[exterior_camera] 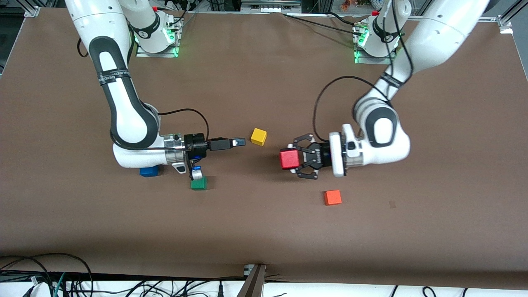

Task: Pass red block to right arm, stack on blue
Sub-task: 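Lift the red cube with the left gripper while the right gripper approaches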

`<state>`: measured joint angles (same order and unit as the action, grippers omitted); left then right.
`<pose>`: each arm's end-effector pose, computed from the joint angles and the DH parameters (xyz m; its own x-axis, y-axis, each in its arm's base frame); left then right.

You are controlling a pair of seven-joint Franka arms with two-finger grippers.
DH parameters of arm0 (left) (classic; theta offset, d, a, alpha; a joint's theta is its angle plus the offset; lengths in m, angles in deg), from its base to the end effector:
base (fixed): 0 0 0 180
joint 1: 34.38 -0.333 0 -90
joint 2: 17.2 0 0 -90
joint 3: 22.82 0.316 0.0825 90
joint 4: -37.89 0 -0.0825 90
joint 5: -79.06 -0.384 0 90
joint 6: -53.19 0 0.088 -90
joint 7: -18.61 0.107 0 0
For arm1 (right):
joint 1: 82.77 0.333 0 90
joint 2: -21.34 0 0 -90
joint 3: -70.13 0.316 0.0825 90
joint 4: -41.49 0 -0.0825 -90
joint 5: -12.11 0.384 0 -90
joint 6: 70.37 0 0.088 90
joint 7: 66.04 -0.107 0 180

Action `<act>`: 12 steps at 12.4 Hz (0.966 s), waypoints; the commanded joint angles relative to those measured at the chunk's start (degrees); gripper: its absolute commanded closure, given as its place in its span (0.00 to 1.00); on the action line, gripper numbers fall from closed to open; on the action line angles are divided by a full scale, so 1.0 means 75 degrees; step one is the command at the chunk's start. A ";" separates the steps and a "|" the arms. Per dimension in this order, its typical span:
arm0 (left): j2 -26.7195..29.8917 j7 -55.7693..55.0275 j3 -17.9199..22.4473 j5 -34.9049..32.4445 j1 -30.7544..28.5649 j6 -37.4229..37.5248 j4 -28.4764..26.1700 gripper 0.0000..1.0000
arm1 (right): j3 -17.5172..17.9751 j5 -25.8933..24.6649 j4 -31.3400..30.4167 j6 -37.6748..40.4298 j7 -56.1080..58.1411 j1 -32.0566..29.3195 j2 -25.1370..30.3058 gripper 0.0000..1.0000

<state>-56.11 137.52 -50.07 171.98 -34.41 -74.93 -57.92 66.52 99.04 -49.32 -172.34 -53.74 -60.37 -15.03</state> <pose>0.6278 -0.3044 0.2723 0.2903 -0.0931 0.9524 -0.9475 -0.1674 0.2724 0.6250 0.3115 0.3005 0.9142 0.1054 -0.3912 -0.3537 -0.2632 -0.8976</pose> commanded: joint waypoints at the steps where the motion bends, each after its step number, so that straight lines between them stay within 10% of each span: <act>1: -0.0109 0.1066 0.0036 0.1282 0.0319 -0.0097 -0.0010 0.99 | -0.0022 0.0269 -0.0326 -0.0150 0.0176 0.0096 0.0279 0.00; 12: -0.0097 0.2052 0.0024 0.2844 0.1258 -0.0554 -0.0139 0.99 | 0.0049 0.0269 -0.0208 -0.0853 0.0609 0.0319 0.0232 0.03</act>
<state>-57.50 150.77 -50.02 190.58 -25.79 -78.01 -58.69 66.82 99.57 -49.37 -177.10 -51.03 -58.20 -14.82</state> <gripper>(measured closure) 0.445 0.004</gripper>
